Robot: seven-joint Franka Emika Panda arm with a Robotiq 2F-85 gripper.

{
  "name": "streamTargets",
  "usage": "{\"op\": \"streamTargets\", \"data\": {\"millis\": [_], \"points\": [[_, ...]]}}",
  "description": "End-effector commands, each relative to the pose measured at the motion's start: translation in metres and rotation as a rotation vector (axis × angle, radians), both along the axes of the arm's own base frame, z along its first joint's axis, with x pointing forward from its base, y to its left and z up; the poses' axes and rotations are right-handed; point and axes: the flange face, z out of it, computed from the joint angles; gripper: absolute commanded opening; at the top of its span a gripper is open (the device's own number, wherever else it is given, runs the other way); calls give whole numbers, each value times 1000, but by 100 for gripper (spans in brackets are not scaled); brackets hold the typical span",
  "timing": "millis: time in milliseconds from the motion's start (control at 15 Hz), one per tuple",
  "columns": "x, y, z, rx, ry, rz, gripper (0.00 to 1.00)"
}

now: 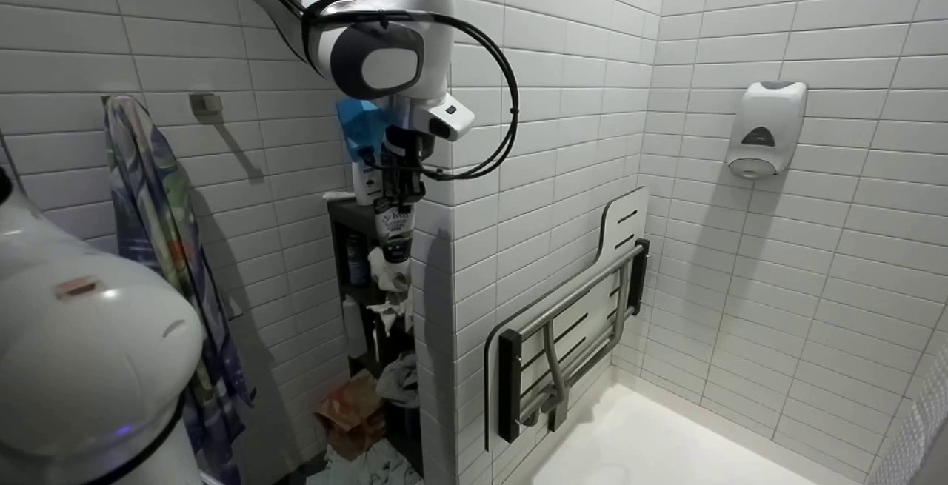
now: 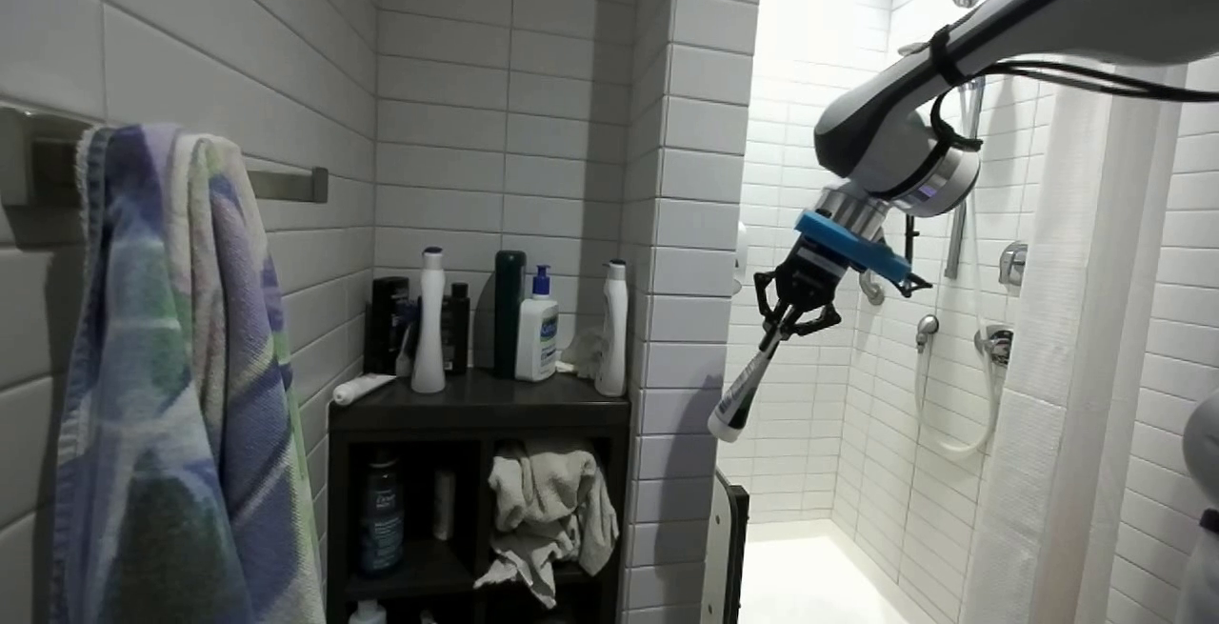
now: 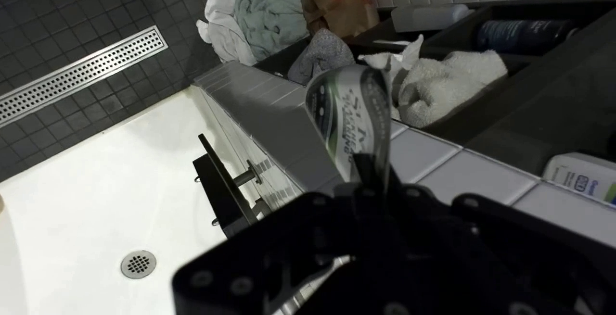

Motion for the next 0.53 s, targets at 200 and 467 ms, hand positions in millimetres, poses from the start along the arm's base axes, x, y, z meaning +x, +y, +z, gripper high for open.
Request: {"op": "streamTargets", "data": {"millis": [200,467], "points": [[11,41,18,-42,-78,80,1],[16,68,22,-80,-118,128,1]]}}
